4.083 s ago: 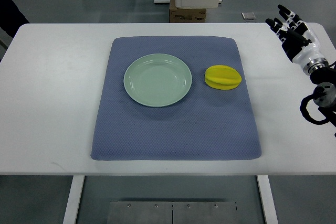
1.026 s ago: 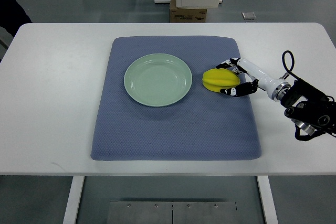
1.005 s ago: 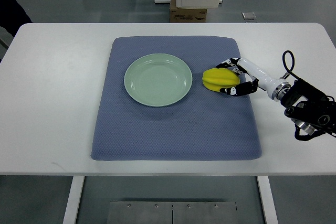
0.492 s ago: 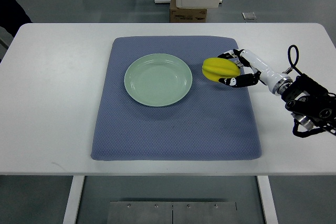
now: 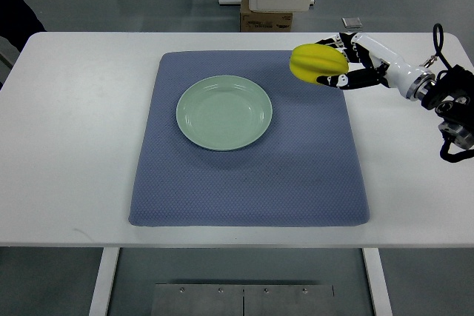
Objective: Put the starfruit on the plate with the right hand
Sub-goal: 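Lift the starfruit with the right hand and carry it over the plate, then lower the starfruit onto the plate and open the right hand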
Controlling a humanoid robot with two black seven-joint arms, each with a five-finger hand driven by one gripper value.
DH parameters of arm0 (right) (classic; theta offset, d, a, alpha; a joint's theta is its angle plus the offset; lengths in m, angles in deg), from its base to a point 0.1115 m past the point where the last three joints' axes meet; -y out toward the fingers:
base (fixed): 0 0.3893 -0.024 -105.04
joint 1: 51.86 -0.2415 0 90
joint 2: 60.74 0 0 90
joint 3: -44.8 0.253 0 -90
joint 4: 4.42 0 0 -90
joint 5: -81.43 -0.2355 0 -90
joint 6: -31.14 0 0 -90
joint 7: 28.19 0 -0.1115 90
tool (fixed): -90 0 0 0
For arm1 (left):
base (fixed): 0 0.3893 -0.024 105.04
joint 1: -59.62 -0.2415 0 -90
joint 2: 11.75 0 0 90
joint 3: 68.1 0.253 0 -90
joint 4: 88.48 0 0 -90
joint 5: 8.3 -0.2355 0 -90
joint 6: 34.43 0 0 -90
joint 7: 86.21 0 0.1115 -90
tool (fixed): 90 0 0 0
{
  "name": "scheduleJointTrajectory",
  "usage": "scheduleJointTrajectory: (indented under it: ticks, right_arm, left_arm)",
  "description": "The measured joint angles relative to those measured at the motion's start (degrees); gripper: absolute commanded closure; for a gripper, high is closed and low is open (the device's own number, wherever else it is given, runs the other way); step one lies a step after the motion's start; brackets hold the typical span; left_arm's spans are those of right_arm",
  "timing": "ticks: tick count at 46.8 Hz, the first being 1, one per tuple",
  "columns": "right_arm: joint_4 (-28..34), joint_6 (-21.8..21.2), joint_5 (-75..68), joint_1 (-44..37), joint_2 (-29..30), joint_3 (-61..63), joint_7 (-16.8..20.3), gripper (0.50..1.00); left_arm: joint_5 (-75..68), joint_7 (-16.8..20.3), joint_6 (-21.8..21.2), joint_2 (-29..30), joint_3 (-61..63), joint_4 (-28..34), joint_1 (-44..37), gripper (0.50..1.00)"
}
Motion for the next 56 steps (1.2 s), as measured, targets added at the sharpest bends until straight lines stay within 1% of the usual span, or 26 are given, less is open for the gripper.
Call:
scheduleJointTrajectory:
  ticks: [4, 11, 19, 24, 28, 35, 40, 45, 52, 53, 56]
  right_arm:
    - [0.0, 0.0, 0.0, -0.6, 1.1, 0.2, 0.0, 1.0]
    - [-0.5, 0.3, -0.3, -1.2, 5.8, 0.6, 0.0, 1.0]
    - [-0.8, 0.6, -0.4, -0.9, 9.8, 0.6, 0.0, 1.0]
    - [-1.4, 0.6, -0.4, -0.3, 12.4, 0.6, 0.7, 1.0]
    - [-2.7, 0.6, -0.4, 0.0, 14.8, 0.5, 1.3, 1.0]
    - [-7.2, 0.7, -0.4, 1.6, 19.6, 0.5, 3.7, 1.0]
    - [-10.4, 0.7, -0.3, 2.8, 22.8, 0.5, 4.4, 1.0]
    - [-11.6, 0.7, -0.3, 3.3, 24.3, 0.5, 4.4, 1.0]
    - [-11.8, 0.7, -0.3, 3.7, 25.3, 0.5, 4.4, 1.0]
    - [-11.8, 0.8, -0.3, 3.8, 25.3, 0.5, 4.4, 0.994]
    - [-11.8, 1.0, -0.3, 4.1, 25.3, 0.6, 4.4, 0.946]
  left_arm:
    - [0.0, 0.0, 0.0, 0.0, 0.0, 0.0, 0.0, 0.5]
    - [0.0, 0.0, 0.0, 0.0, 0.0, 0.0, 0.0, 0.5]
    - [0.0, 0.0, 0.0, 0.0, 0.0, 0.0, 0.0, 0.5]
    - [0.0, 0.0, 0.0, 0.0, 0.0, 0.0, 0.0, 0.5]
    - [0.0, 0.0, 0.0, 0.0, 0.0, 0.0, 0.0, 0.5]
    - [0.0, 0.0, 0.0, 0.0, 0.0, 0.0, 0.0, 0.5]
    - [0.0, 0.0, 0.0, 0.0, 0.0, 0.0, 0.0, 0.5]
    - [0.0, 0.0, 0.0, 0.0, 0.0, 0.0, 0.0, 0.5]
    - [0.0, 0.0, 0.0, 0.0, 0.0, 0.0, 0.0, 0.5]
    - [0.0, 0.0, 0.0, 0.0, 0.0, 0.0, 0.0, 0.5]
    - [0.0, 0.0, 0.0, 0.0, 0.0, 0.0, 0.0, 0.5]
